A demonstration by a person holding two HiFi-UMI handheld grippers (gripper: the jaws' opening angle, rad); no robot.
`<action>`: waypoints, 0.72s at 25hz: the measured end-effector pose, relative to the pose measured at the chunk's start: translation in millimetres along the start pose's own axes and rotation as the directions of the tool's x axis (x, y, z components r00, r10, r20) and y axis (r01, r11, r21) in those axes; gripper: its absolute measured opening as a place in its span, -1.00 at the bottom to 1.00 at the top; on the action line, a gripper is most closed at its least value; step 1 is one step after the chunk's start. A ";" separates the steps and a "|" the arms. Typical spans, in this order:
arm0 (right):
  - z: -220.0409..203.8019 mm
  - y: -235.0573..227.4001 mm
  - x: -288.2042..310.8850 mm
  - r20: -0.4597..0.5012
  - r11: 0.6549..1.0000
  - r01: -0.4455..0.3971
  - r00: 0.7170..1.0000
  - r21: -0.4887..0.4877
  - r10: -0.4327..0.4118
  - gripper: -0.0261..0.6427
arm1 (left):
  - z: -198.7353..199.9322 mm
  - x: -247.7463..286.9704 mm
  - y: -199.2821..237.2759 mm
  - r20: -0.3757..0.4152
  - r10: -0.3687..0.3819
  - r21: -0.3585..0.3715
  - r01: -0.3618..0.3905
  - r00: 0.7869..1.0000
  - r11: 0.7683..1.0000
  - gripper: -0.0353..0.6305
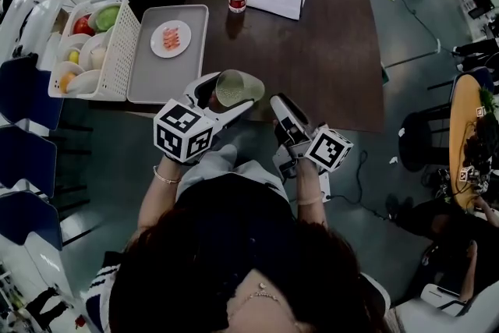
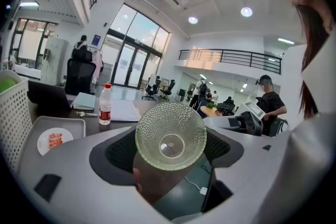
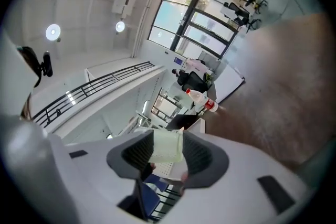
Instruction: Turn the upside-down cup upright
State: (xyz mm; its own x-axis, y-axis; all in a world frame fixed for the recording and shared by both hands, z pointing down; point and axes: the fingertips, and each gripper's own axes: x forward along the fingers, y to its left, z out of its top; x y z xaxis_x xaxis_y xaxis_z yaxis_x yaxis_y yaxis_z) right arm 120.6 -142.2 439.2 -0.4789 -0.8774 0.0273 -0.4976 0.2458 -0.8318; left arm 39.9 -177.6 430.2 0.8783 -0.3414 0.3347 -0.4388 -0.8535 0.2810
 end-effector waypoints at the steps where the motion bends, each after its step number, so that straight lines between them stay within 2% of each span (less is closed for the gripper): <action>1: -1.0 -1.9 -1.4 0.001 1.000 0.016 1.000 -0.009 -0.016 -0.39 | -2.3 1.8 0.2 -0.014 0.007 0.014 -0.007 1.000 1.000 0.29; 5: -4.1 -10.8 -5.8 -0.003 0.993 0.088 0.996 -0.074 -0.089 -0.50 | -12.1 10.7 0.6 -0.071 0.020 0.054 -0.016 0.997 0.998 0.28; 9: -4.8 -10.8 -6.3 -0.005 0.984 0.117 0.993 -0.133 -0.118 -0.59 | -25.0 21.4 4.2 -0.144 0.037 0.097 -0.023 0.989 0.995 0.29; 14: -6.8 -12.3 -8.0 -0.003 0.980 0.135 0.991 -0.147 -0.137 -0.68 | -44.7 35.9 9.6 -0.229 0.071 0.195 -0.026 0.971 0.980 0.28; 18: -6.8 -13.8 -11.0 -0.001 0.976 0.148 0.989 -0.158 -0.150 -0.74 | -61.0 50.1 12.7 -0.259 0.074 0.224 -0.014 0.963 0.974 0.28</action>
State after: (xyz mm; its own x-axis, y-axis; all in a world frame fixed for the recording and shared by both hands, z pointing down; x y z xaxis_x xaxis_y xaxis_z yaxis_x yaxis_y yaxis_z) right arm 127.8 -133.2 454.1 -0.3992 -0.9041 0.1526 -0.6713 0.1748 -0.7203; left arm 66.7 -181.5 505.4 0.7646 -0.2899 0.5756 -0.3976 -0.9151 0.0674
